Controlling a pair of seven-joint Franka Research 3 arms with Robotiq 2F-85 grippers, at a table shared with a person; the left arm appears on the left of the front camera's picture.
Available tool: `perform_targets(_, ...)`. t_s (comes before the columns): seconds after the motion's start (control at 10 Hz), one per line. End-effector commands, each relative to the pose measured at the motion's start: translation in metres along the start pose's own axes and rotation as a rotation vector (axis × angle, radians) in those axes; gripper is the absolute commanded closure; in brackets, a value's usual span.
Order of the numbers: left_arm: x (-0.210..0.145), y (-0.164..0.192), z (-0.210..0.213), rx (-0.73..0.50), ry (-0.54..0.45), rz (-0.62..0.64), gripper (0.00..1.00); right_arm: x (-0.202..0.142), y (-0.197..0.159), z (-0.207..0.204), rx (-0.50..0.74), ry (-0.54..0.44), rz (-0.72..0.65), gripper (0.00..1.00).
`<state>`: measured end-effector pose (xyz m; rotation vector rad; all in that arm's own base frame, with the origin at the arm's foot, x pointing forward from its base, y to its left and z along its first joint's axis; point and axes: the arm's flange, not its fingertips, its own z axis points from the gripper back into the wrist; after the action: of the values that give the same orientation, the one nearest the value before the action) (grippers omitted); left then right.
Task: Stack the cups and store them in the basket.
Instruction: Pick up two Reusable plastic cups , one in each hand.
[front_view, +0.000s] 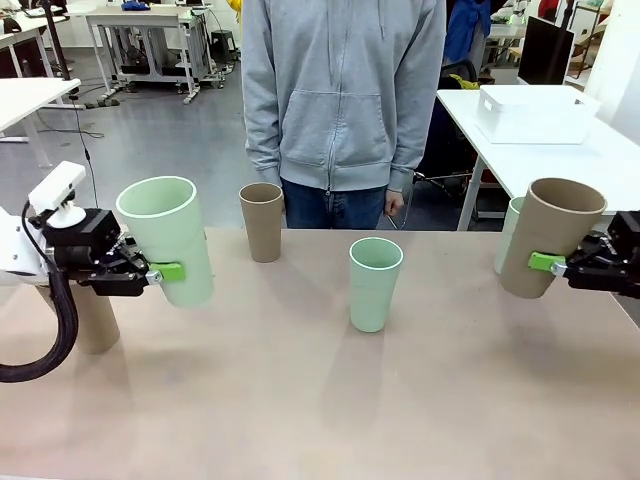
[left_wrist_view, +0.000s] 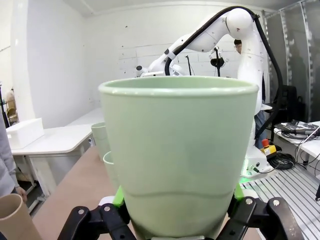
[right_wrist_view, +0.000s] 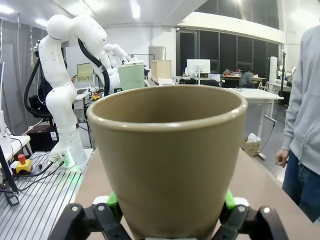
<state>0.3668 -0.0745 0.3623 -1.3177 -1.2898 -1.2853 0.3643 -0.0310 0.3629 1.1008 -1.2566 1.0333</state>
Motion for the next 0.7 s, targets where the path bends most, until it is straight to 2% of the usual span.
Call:
perform_targets(0.0,0.024,-0.052,-0.013,0.008,-0.030,-0.006,0.15,0.005,0.128,-0.029,-0.028,-0.014,-0.019,0.16)
perform_targets(0.6,0.041,-0.054,-0.010,0.006,0.006,0.016,0.15,0.014,0.130,-0.033,-0.025,-0.004,-0.040,0.16)
